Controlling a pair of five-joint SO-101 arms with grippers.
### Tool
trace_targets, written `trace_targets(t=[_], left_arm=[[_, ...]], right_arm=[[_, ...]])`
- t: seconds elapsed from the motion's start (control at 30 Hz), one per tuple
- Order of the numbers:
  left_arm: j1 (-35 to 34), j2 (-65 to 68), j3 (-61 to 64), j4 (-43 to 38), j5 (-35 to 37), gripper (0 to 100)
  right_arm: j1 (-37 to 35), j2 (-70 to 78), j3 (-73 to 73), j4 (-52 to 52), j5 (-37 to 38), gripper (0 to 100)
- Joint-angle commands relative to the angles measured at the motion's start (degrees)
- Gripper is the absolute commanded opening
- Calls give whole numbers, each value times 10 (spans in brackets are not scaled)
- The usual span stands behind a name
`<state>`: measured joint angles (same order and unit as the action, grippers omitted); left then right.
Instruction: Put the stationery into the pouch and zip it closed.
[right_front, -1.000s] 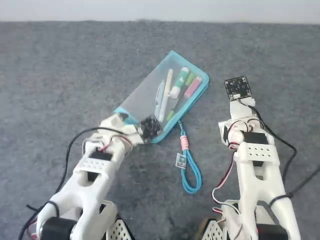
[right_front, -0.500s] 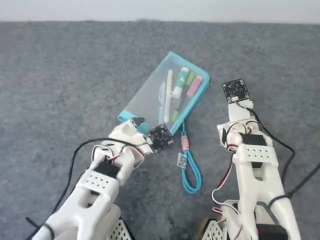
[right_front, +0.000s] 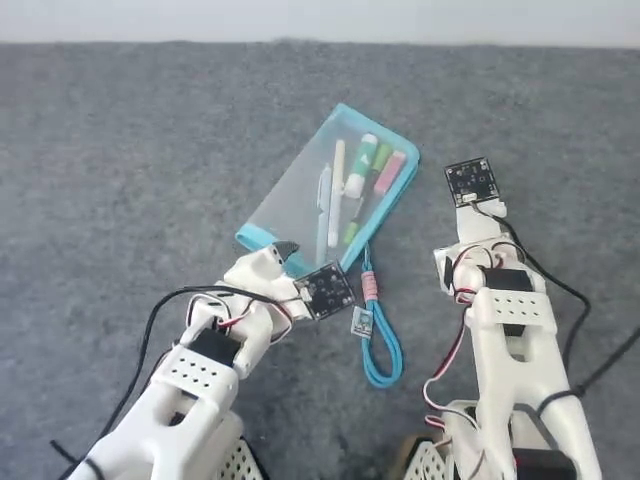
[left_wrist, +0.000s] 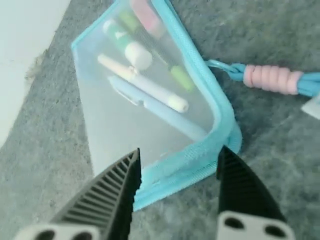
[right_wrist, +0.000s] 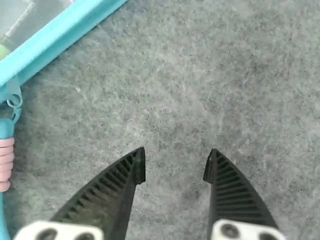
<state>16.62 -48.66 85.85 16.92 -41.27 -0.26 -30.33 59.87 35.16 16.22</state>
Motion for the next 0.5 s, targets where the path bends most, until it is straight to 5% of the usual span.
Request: trace_targets(t=[0.0, 0.47], left_arm=[[2, -22, 3, 4, -74, 228], [-33, -26, 24, -80, -171, 257]], right_arm=[[-2, -25, -3, -7, 7, 191], [-3, -25, -3, -8, 4, 191]])
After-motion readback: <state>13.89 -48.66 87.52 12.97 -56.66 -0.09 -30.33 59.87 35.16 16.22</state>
